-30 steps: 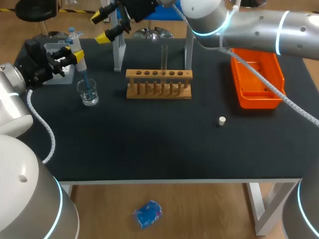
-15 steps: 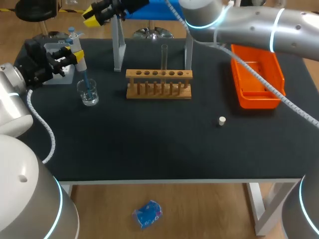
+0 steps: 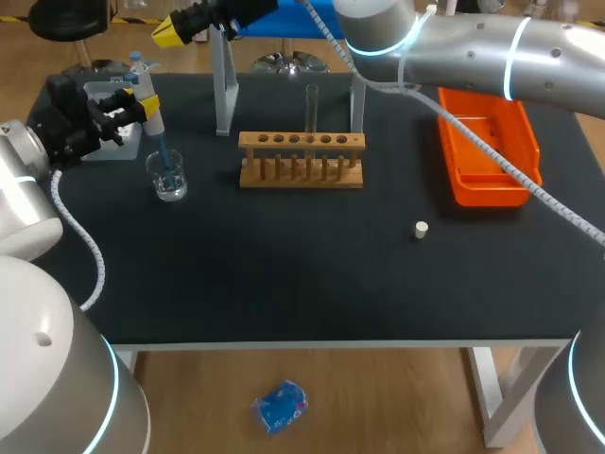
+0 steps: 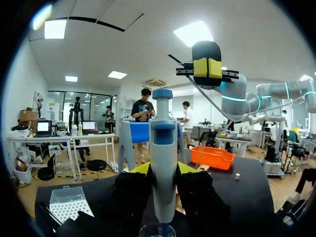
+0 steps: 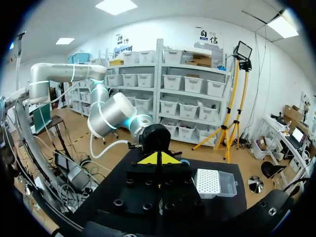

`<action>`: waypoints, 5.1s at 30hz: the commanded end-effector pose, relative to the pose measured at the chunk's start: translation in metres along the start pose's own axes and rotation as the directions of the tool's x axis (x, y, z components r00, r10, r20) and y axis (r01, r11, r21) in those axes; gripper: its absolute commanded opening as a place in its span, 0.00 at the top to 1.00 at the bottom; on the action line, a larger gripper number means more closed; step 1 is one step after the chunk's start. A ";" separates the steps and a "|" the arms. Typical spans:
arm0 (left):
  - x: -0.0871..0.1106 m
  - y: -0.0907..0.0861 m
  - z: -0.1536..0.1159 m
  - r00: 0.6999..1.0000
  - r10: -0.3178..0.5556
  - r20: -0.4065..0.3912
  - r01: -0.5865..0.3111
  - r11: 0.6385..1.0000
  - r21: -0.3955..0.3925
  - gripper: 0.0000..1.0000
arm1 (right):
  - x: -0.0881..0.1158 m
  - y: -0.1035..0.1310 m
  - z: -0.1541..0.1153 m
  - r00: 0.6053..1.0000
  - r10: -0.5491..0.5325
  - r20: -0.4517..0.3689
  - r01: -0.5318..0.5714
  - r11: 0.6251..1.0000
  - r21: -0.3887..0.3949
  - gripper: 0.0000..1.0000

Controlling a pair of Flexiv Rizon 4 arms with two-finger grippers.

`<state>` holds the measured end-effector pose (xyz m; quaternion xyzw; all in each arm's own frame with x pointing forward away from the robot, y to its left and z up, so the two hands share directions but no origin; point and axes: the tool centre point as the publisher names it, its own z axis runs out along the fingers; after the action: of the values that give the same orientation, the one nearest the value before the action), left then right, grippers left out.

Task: Invert the test tube, pick up the pipette, mount the tip to pipette, aspirate from beaker and dispense into the tube, eject the tip, return the pipette, and cap with the stopper.

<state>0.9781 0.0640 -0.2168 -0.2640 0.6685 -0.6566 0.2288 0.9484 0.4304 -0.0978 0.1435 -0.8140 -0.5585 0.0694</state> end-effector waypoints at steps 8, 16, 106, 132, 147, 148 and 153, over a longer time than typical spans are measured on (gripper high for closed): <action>0.000 0.001 0.000 1.000 0.002 0.001 -0.002 1.000 0.004 1.00 | -0.019 -0.006 0.005 1.000 -0.011 -0.023 0.009 0.996 -0.092 1.00; 0.000 0.001 0.000 1.000 0.002 0.001 -0.002 1.000 0.004 1.00 | -0.033 -0.001 0.018 0.998 -0.032 -0.058 0.023 0.988 -0.153 1.00; 0.000 0.001 0.000 1.000 0.002 0.001 -0.002 1.000 0.004 1.00 | -0.039 -0.026 0.051 0.994 0.057 -0.097 -0.065 0.995 -0.081 1.00; 0.000 0.001 0.000 1.000 0.002 0.001 -0.002 1.000 0.004 1.00 | -0.034 -0.033 0.052 0.992 0.081 -0.097 -0.089 0.993 -0.082 1.00; 0.000 0.001 0.000 1.000 0.002 0.001 -0.002 1.000 0.004 1.00 | -0.031 -0.039 0.054 0.990 0.094 -0.101 -0.103 0.991 -0.084 1.00; 0.000 0.001 0.000 1.000 0.002 0.001 -0.002 1.000 0.004 1.00 | -0.031 -0.039 0.054 0.990 0.095 -0.101 -0.104 0.991 -0.084 1.00; 0.000 0.001 0.000 1.000 0.002 0.001 -0.002 1.000 0.004 1.00 | -0.030 -0.041 0.054 0.990 0.101 -0.099 -0.110 0.990 -0.086 1.00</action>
<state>0.9771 0.0640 -0.2206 -0.2644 0.6688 -0.6560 0.2290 0.9693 0.4756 -0.1498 0.1244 -0.7900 -0.5825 0.1453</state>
